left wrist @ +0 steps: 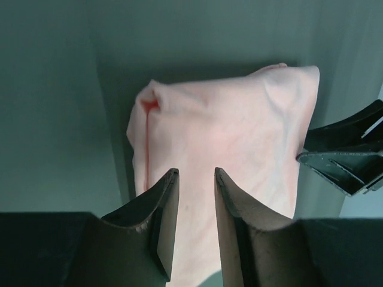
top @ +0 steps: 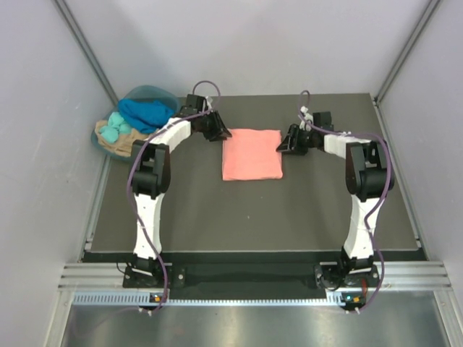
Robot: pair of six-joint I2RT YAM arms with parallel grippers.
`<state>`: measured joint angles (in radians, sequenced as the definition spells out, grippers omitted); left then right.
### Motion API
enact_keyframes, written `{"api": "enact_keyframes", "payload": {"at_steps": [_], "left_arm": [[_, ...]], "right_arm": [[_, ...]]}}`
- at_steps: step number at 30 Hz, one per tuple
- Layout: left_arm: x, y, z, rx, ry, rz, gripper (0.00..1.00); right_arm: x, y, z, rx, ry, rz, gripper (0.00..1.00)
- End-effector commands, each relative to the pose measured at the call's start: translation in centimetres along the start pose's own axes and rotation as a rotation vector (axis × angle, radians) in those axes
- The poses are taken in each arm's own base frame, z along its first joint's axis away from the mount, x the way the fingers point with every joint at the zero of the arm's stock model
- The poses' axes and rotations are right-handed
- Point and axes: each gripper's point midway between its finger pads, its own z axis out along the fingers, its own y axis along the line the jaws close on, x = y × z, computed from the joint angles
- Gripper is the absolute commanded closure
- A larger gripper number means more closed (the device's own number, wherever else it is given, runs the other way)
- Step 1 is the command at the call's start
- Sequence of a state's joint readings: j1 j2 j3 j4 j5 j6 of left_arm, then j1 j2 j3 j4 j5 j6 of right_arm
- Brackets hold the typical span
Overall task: Fold and stack the t-shirts
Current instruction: Neatly place the folded tshirt to the corner
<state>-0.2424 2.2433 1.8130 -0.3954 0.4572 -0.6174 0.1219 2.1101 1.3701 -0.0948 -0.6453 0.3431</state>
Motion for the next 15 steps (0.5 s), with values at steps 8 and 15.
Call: {"api": "enact_keyframes", "payload": {"at_steps": [8, 15], "left_arm": [[-5.0, 1.1, 4.1, 0.120, -0.099, -0.059, 0.66], [-5.5, 3.8, 4.5, 0.075, -0.083, -0.224, 0.68]], "right_arm": [[1.2, 0.1, 0.8, 0.013, 0.006, -0.060, 0.59], [1.2, -0.2, 0.9, 0.034, 0.016, -0.048, 0.60]]}}
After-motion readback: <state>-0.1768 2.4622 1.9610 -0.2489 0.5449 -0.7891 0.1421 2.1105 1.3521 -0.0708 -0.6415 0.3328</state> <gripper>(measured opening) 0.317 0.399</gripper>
